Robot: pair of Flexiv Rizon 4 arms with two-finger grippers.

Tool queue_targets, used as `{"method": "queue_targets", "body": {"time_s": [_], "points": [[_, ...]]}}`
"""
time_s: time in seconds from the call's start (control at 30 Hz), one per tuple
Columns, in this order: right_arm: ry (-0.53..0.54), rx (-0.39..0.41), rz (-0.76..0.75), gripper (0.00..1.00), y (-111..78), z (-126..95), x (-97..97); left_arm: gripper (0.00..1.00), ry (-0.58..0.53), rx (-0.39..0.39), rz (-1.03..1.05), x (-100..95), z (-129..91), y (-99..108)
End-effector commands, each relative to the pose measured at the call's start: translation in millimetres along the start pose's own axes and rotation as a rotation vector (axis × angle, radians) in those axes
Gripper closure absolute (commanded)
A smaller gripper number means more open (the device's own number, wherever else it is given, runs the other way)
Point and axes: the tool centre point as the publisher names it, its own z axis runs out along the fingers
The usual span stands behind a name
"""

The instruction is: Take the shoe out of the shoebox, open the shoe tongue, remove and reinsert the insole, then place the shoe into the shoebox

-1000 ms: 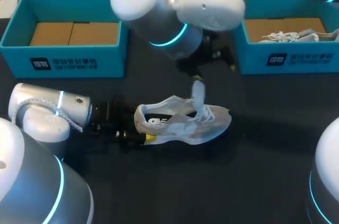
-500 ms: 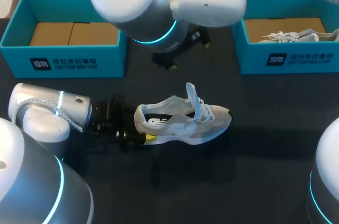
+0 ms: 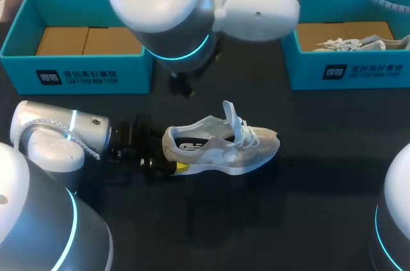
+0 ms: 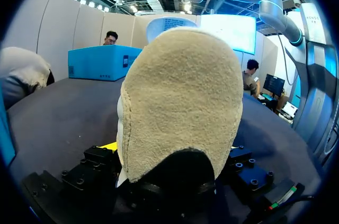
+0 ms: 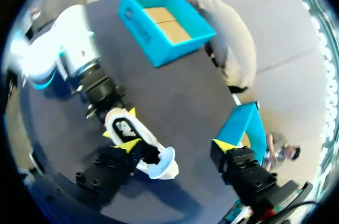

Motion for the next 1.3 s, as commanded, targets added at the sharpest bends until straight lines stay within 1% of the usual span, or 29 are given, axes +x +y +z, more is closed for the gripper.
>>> {"method": "queue_targets", "body": {"time_s": [0.03,0.27,0.4,1.13,1.17,1.23,1.3], "points": [[0.084,0.003,-0.195,1.0,-1.1,7.3,2.5,1.0,-0.002,-0.004,-0.001,-0.3,2.5,3.6],[0.121,0.062,-0.341,1.0,-12.5,14.6,19.2,1.0,-0.002,-0.004,-0.001,-0.3,2.5,3.6],[0.154,0.12,-0.435,1.0,-20.5,23.6,30.2,1.0,-0.002,-0.004,-0.001,-0.3,2.5,3.6],[0.154,0.12,-0.435,1.0,-20.5,23.6,30.2,1.0,-0.002,-0.004,-0.001,-0.3,2.5,3.6],[0.133,0.098,-0.468,1.0,-18.2,25.0,32.2,1.0,-0.002,-0.004,-0.001,-0.3,2.5,3.6],[0.154,0.116,-0.548,1.0,-17.6,26.4,34.3,1.0,-0.002,-0.004,-0.001,-0.3,2.5,3.6],[0.165,0.119,-0.58,1.0,-18.7,28.2,35.2,1.0,-0.002,-0.004,-0.001,-0.3,2.5,3.6]]}}
